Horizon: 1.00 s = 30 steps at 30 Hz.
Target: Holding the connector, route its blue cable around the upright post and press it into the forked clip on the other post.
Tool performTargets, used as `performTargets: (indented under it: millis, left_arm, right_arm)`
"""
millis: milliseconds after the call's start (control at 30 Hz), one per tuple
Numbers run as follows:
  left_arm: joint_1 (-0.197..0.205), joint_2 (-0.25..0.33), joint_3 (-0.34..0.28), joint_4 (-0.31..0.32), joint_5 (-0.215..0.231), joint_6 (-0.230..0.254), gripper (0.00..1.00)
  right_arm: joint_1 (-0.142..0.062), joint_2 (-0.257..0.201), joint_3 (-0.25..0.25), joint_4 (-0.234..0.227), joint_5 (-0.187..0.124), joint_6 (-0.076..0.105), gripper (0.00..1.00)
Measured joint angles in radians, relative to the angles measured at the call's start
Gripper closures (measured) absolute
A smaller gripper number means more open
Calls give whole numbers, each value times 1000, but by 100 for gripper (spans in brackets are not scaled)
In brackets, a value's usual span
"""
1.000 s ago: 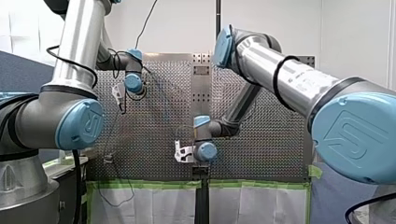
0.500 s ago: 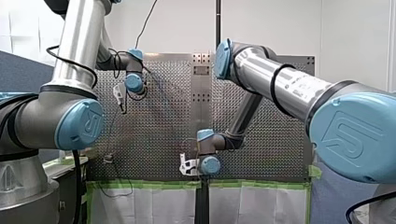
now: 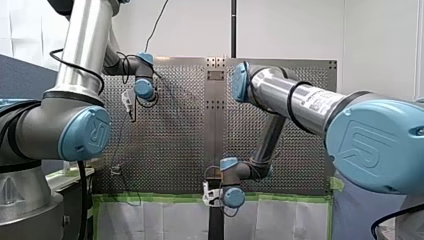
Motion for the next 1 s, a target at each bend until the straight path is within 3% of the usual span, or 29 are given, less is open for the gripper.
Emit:
performTargets:
  millis: [600,1000]
  left_arm:
    - [-14,0,0,-8,-2,0,0]
    - [-14,0,1,-7,-3,0,0]
  right_arm:
    - [-76,41,1,-28,-2,-3,100]
    - [-112,51,1,-54,-3,-13,100]
